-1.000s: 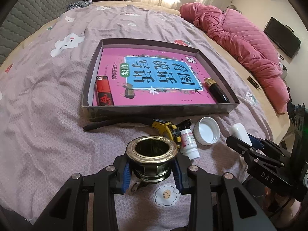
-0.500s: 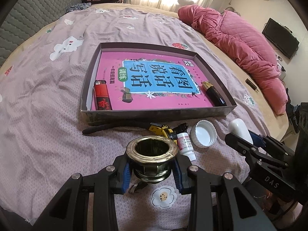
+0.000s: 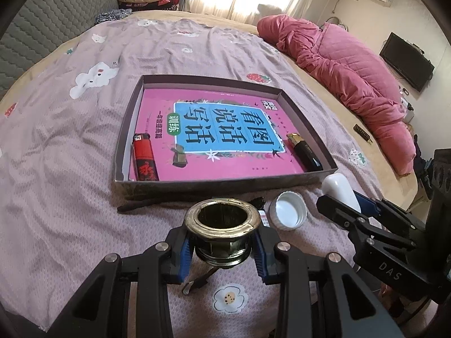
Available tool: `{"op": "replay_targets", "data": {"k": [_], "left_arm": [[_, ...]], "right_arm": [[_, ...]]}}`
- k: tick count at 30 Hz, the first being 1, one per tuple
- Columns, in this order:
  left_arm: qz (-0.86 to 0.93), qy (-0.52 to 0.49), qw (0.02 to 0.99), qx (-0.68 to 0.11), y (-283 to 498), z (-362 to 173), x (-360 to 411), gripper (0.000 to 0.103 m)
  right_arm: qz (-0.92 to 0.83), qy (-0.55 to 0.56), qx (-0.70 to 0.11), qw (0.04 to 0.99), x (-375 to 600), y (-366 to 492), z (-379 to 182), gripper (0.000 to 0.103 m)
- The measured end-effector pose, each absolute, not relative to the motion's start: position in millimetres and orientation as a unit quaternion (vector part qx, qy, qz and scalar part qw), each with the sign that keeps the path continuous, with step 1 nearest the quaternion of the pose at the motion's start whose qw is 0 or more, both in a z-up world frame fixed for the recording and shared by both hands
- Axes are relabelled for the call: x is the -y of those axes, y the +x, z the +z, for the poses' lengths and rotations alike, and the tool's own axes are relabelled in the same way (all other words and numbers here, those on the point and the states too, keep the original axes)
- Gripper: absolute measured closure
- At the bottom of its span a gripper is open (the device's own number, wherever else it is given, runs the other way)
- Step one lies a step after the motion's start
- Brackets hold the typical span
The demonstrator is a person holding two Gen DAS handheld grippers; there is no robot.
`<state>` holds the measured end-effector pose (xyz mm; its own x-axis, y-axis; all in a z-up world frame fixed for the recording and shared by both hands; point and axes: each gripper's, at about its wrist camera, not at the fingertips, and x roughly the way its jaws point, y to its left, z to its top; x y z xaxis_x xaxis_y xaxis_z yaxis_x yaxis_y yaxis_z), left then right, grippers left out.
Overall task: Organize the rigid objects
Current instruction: 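Lift the brass cup with the left tool while the right tool lifts the earbud case, then carry the brass cup into the tray with the left tool while the right tool carries the earbud case in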
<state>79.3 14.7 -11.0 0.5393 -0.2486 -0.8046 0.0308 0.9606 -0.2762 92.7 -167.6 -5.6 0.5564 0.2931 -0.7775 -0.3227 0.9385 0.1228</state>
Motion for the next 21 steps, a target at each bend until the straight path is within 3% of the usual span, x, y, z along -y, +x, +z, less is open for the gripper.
{"op": "replay_targets", "data": {"k": [21], "left_arm": [[-0.074,-0.120,0.880,-0.453,99.7,7.5,-18.0,0.067]], "right_arm": [[0.181,-0.019,-0.407,0.895,161.6,118.2,21.9,0.058]]}}
